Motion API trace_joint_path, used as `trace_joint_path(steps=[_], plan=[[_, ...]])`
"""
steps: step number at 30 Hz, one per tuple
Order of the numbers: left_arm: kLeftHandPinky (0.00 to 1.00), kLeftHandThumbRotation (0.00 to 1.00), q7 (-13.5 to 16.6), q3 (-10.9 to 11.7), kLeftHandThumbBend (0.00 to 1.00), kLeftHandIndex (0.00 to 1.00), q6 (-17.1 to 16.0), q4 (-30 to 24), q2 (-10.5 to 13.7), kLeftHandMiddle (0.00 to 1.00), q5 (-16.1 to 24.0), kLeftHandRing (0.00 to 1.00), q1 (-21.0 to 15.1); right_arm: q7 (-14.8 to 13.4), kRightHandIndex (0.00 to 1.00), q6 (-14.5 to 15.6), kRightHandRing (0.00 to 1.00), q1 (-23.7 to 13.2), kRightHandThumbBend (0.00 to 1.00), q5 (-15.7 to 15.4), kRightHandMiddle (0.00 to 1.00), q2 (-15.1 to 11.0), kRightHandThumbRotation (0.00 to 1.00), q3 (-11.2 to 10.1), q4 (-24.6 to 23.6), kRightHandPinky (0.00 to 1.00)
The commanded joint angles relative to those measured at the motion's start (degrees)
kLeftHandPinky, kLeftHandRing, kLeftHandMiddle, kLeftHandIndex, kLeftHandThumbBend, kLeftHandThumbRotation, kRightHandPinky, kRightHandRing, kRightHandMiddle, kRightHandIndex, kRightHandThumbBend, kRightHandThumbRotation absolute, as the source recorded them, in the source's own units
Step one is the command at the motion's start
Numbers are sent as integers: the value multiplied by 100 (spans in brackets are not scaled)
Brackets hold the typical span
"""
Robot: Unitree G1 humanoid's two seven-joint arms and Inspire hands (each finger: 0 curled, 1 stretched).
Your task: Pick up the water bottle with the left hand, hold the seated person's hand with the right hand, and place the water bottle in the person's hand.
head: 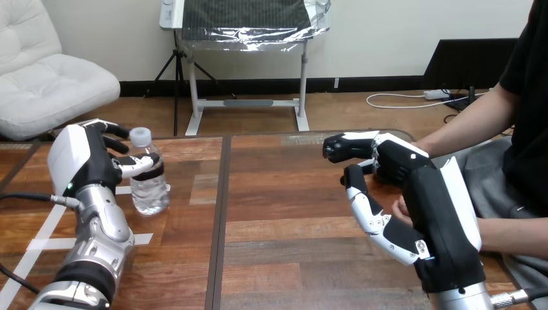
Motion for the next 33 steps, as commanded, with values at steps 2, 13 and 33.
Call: trace_joint_path(steps=[2,13,33], plan=[[40,0,-21,-54,73,51,-112,-60,-26,49,36,44,-200,11,60,-53,63,-179,16,92,68,-31,0,-65,-246,47],[39,0,-6,-70,74,51,-165,-25,-44,49,47,44,-169,64,61,-85,62,-185,16,124,67,-52,0,-73,-244,46],[40,0,-39,-87,74,51,-262,-99,-86,49,47,44,-75,107,61,-55,64,-178,17,179,69,-55,0,-97,-282,47]])
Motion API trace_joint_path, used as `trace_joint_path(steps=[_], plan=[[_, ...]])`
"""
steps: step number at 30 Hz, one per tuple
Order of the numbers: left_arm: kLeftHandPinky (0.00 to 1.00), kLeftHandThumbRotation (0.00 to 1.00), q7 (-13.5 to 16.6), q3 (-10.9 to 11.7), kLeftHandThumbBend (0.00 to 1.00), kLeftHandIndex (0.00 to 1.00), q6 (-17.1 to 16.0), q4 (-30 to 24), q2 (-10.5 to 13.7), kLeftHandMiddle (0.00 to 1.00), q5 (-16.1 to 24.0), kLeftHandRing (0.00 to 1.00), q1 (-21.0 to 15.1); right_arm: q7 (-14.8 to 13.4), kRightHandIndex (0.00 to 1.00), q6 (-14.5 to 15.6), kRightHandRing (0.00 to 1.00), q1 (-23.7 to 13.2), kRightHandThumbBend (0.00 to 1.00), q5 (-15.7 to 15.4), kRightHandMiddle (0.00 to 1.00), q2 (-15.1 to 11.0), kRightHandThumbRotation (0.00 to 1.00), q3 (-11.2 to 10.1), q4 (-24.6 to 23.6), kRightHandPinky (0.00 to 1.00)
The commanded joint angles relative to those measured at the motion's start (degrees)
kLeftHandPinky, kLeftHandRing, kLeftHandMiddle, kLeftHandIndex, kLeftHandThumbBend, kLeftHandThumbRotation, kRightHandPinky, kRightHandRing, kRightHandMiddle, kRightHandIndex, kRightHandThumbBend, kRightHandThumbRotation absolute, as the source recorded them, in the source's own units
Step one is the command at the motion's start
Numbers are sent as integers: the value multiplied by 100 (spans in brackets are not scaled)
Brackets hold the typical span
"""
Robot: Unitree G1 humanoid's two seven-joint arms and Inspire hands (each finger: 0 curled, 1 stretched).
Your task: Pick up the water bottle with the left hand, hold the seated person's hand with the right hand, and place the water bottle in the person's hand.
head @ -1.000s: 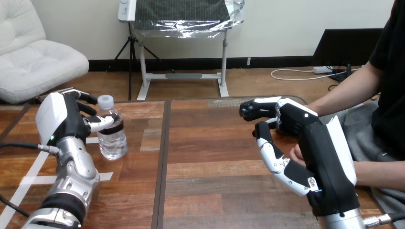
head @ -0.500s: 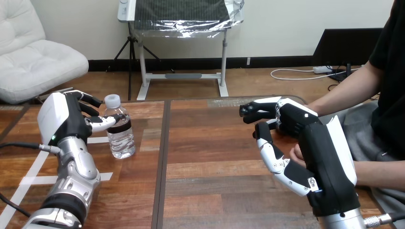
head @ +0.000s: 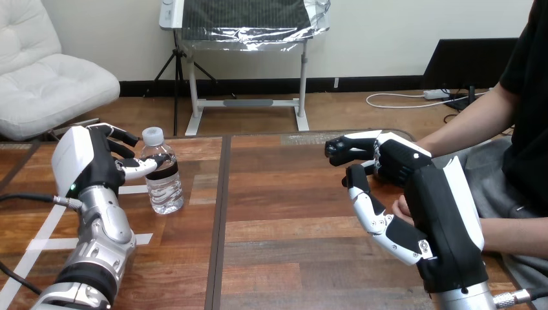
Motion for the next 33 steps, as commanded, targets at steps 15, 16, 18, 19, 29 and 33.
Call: trace_joint_path(steps=[15,16,18,19,29,33], plan=[[41,0,88,-114,74,51,-402,-82,-45,50,108,45,-35,27,61,-32,66,-163,17,47,70,-55,0,-78,-273,49],[41,0,93,-113,73,51,-413,-84,-45,50,110,45,-32,28,61,-35,67,-163,17,47,70,-54,0,-79,-272,49],[42,0,102,-119,73,51,-437,-92,-42,50,124,45,-23,33,61,-52,67,-165,17,51,70,-53,0,-79,-258,49],[42,0,105,-120,73,51,-444,-93,-41,50,128,46,-21,35,61,-57,67,-165,17,53,70,-52,0,-79,-255,49],[42,0,208,-156,73,51,-475,-155,-42,51,189,47,1,45,61,-46,66,-161,17,56,70,-43,0,-74,-258,50],[43,2,209,-188,75,55,-330,-180,-51,55,215,49,-26,47,61,-53,66,-174,17,63,70,-40,0,-69,-247,50]])
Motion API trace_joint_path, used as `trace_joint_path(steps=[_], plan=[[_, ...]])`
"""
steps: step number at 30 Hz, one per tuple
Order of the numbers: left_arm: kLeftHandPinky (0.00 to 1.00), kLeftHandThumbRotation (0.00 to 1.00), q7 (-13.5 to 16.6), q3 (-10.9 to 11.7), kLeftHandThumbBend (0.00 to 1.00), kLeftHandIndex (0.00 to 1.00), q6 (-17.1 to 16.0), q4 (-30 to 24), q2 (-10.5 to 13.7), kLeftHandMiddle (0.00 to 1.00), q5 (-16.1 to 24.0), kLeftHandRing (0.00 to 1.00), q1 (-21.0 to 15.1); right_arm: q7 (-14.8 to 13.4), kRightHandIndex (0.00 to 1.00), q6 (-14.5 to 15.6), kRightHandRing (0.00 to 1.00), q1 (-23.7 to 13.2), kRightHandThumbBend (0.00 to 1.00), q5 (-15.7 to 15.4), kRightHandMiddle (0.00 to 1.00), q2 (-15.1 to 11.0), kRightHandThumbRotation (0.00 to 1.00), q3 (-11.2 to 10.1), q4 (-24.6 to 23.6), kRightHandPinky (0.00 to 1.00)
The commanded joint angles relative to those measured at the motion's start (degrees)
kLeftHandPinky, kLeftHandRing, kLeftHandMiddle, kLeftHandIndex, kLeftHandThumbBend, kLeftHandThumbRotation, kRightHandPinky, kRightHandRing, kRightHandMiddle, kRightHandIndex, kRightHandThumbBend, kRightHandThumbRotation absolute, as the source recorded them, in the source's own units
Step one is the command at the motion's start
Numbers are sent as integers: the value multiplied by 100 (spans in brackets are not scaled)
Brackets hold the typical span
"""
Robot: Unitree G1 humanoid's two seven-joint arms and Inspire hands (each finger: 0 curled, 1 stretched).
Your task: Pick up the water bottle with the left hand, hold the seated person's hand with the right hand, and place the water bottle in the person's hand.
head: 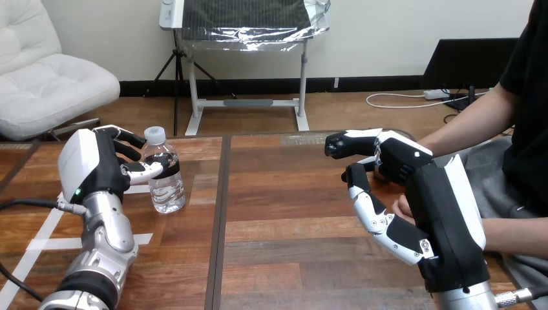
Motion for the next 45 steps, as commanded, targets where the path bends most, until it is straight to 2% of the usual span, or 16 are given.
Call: trace_joint_path(steps=[1,4,12,20,25,28,37,45], plan=[[43,3,99,-124,77,56,59,-180,-16,56,136,50,-193,8,61,-55,66,-180,17,67,70,-40,0,-48,-181,50],[46,11,187,-169,81,61,146,-190,-21,60,186,54,-202,10,60,-58,65,-189,17,71,69,-38,0,-44,-174,50],[47,37,672,-370,92,69,476,-181,-34,68,456,57,-249,17,60,-87,63,-237,17,93,68,-32,0,-30,-114,47],[51,49,1045,-521,95,74,750,-210,-49,72,694,63,-293,6,60,-66,63,-254,16,51,68,-22,0,-20,-106,47],[57,52,1091,-550,96,77,863,-208,-53,74,750,68,-328,-5,60,-88,63,-273,16,37,68,-17,0,-16,-80,47],[65,53,1051,-548,96,79,884,-208,-45,78,768,73,-342,-4,60,-90,63,-269,16,39,68,-18,0,-16,-78,47],[80,52,921,-548,96,83,1067,-248,-54,83,763,81,-419,5,60,-60,64,-267,16,56,68,-19,0,-15,-86,47],[81,53,877,-603,95,84,1230,-248,-58,84,811,81,-497,11,59,-51,65,-278,16,74,68,-23,0,-21,-87,48]])
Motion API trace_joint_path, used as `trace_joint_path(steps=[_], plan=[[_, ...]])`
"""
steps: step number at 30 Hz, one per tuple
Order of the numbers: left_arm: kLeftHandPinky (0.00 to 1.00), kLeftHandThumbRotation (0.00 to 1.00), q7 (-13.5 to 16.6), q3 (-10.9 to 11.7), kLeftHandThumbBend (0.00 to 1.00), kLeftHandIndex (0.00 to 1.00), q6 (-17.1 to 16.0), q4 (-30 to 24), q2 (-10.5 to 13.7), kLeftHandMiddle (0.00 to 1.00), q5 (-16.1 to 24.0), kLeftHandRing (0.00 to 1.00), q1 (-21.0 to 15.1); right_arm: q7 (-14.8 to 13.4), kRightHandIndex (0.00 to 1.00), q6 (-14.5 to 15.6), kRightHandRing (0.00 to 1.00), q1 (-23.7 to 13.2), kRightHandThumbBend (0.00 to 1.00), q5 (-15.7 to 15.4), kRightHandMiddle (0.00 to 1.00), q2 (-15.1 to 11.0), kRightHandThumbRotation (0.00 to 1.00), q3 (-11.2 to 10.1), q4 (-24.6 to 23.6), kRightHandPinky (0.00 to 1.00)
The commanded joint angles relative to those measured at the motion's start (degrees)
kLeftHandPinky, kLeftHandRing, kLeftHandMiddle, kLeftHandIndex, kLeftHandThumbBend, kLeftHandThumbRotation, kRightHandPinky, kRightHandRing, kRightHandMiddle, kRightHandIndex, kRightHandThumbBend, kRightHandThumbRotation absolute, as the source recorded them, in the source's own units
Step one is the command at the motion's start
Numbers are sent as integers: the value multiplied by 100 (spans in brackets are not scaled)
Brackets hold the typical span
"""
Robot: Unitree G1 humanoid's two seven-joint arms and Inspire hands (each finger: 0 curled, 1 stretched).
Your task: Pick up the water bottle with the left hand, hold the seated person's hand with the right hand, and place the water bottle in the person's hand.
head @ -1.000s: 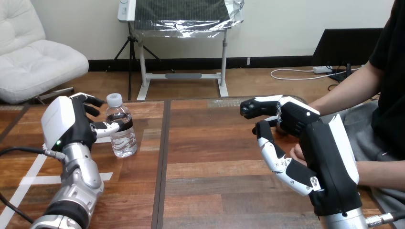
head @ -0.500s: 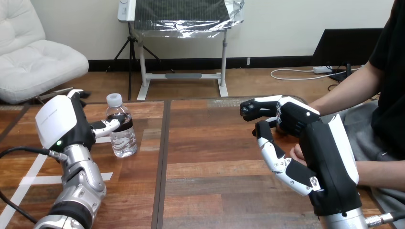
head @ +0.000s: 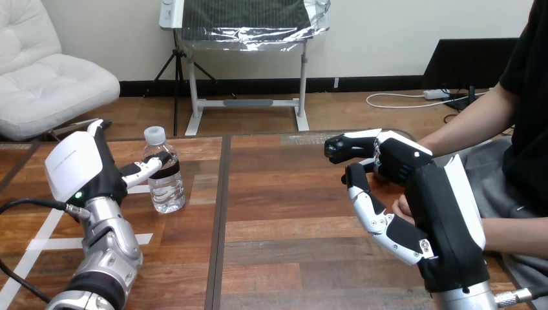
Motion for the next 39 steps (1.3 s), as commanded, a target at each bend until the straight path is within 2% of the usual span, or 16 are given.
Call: trace_joint_path(steps=[1,10,16,22,25,32,39], plan=[[81,53,-17,-146,95,84,65,-235,26,83,137,81,-491,9,59,-52,65,-279,16,65,68,-25,0,-30,-86,48],[81,53,-150,-258,94,85,187,-255,47,84,190,83,-559,15,59,-77,65,-315,17,95,68,-33,0,-38,-40,48],[79,51,-217,-382,93,84,19,-278,114,85,299,83,-551,-9,59,-104,63,-332,16,11,68,-48,0,-54,-26,47],[78,51,-428,-643,87,83,-104,-270,230,85,595,83,-582,-8,59,-68,64,-325,17,6,68,-40,0,-49,-49,47],[79,53,-517,-860,83,82,-246,-257,329,85,834,83,-601,-3,59,-77,64,-333,17,11,68,-47,0,-51,-38,47],[81,58,-484,-1273,73,80,-300,-175,450,85,1341,83,-695,-15,59,-68,64,-327,17,-32,68,-50,0,-61,-45,47],[86,69,-520,-1454,68,79,-328,-136,469,85,1593,85,-798,-24,59,-65,64,-319,17,-58,68,-45,0,-66,-48,47]])
